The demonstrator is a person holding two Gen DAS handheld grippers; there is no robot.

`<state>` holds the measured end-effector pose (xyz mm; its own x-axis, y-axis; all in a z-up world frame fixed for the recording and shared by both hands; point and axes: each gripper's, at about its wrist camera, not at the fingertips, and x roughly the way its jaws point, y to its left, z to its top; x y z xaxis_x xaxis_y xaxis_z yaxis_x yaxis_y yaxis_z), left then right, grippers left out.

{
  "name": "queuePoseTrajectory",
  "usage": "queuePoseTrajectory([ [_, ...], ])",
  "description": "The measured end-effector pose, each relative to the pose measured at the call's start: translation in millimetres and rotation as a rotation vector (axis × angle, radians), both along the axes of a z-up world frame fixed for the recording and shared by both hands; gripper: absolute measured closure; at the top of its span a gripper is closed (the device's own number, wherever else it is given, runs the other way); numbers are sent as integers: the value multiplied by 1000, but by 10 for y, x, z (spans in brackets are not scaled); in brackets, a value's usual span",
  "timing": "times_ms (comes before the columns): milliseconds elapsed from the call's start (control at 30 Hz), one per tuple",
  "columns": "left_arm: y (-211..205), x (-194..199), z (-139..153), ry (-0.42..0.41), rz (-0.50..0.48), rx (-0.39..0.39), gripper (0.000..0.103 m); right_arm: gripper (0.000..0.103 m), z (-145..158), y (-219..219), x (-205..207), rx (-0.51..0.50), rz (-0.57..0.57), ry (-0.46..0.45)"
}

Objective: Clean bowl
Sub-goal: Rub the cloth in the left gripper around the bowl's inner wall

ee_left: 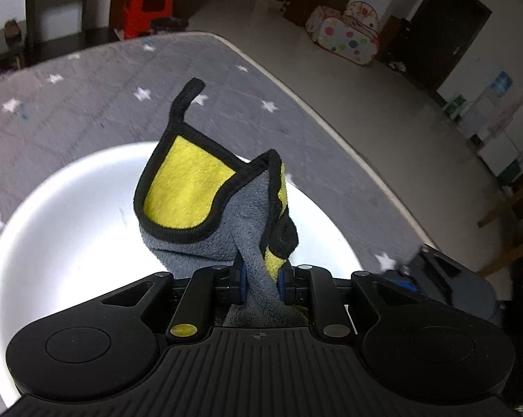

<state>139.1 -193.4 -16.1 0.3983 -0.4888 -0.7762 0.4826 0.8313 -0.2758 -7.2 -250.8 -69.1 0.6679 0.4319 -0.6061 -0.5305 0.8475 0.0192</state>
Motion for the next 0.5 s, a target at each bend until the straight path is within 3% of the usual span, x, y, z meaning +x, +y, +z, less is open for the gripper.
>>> queuePoseTrajectory([
  [500, 217, 36, 26, -69, 73, 70, 86, 0, -16, 1, 2, 1, 0, 0],
])
